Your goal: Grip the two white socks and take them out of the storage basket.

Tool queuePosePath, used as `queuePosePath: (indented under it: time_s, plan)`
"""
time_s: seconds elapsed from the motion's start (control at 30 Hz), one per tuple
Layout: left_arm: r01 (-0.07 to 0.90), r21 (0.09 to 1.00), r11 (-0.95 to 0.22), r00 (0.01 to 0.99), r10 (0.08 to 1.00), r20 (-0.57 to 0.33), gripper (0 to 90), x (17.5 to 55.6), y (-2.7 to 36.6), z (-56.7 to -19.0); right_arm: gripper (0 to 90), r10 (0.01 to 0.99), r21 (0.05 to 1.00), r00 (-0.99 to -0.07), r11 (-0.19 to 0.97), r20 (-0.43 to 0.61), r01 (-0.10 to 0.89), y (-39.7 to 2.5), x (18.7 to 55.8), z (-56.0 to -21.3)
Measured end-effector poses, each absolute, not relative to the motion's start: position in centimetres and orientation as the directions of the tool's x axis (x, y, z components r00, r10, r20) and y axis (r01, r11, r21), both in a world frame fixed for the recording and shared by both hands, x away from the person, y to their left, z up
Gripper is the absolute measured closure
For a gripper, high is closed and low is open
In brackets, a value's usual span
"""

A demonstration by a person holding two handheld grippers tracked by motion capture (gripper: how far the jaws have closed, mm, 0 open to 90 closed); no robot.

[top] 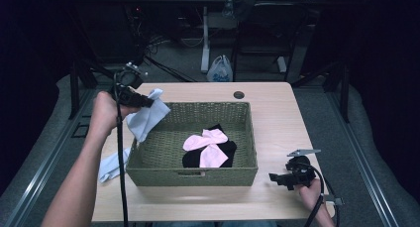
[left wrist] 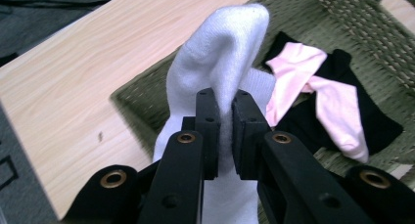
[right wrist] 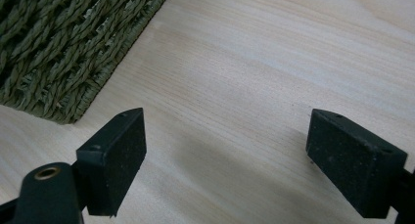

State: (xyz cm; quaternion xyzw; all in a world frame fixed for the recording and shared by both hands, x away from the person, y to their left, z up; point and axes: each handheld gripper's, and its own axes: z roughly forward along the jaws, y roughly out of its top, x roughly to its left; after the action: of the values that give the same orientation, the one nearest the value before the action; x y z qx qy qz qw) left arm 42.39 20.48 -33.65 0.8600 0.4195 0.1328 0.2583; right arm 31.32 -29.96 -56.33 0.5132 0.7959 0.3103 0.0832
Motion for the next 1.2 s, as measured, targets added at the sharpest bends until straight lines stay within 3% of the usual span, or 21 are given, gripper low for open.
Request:
queuePosePath:
  time_s: [0.27, 0.63, 1.2]
  plan:
    - [0.7, 0.555, -0.449, 0.524, 0.851, 0.028, 83.8, 41.2, 25.2, -34.1, 14.7, 0.87, 0.581, -0.457, 0.277, 0.187, 0.765, -29.9, 31.3, -56.4]
    - [0.781, 0.531, -0.328, 0.378, 0.925, 0.014, 83.6, 39.6, 31.4, -37.3, 14.7, 0.868, 0.582, -0.461, 0.28, 0.187, 0.763, -29.7, 31.3, -56.4]
    - [0.861, 0.464, -0.209, 0.277, 0.957, -0.083, 83.3, 39.5, 34.1, -46.6, 14.7, 0.871, 0.579, -0.456, 0.279, 0.184, 0.766, -29.9, 31.3, -56.4]
